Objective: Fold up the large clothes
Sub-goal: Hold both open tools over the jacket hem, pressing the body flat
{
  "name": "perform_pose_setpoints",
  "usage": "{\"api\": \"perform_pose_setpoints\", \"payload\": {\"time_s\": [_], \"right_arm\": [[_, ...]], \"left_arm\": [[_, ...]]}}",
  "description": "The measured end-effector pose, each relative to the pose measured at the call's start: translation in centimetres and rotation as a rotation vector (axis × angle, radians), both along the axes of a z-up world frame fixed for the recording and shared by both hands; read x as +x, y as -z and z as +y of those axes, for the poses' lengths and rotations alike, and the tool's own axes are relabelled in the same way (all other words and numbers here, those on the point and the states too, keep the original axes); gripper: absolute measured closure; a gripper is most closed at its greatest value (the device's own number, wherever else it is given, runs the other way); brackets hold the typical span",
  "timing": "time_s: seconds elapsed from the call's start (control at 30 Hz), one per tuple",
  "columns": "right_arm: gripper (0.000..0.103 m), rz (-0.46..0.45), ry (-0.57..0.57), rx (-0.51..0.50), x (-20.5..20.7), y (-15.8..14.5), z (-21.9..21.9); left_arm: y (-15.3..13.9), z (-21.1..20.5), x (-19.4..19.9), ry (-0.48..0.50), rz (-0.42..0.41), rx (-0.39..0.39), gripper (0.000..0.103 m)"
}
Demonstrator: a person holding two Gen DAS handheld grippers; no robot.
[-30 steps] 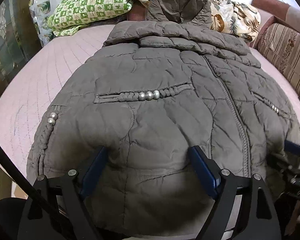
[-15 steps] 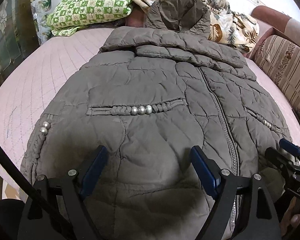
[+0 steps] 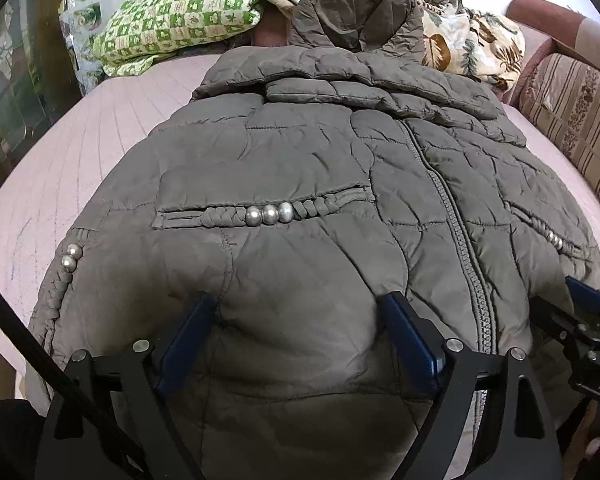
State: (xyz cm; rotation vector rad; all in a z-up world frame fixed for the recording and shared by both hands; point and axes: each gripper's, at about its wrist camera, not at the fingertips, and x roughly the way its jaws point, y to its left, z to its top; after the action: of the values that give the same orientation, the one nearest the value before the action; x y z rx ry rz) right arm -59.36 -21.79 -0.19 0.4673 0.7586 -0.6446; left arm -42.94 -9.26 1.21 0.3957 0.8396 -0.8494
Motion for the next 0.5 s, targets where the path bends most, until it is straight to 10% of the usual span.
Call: {"api": "perform_pose_setpoints", "payload": {"time_s": [0.5], "right_arm": [[0.009,-0.013,-0.006,0.014,0.02,0.15,0.01]], "left_arm": [[0.25,0.01,-0.23,-0.001,-0.032,0.007,0.013]]}}
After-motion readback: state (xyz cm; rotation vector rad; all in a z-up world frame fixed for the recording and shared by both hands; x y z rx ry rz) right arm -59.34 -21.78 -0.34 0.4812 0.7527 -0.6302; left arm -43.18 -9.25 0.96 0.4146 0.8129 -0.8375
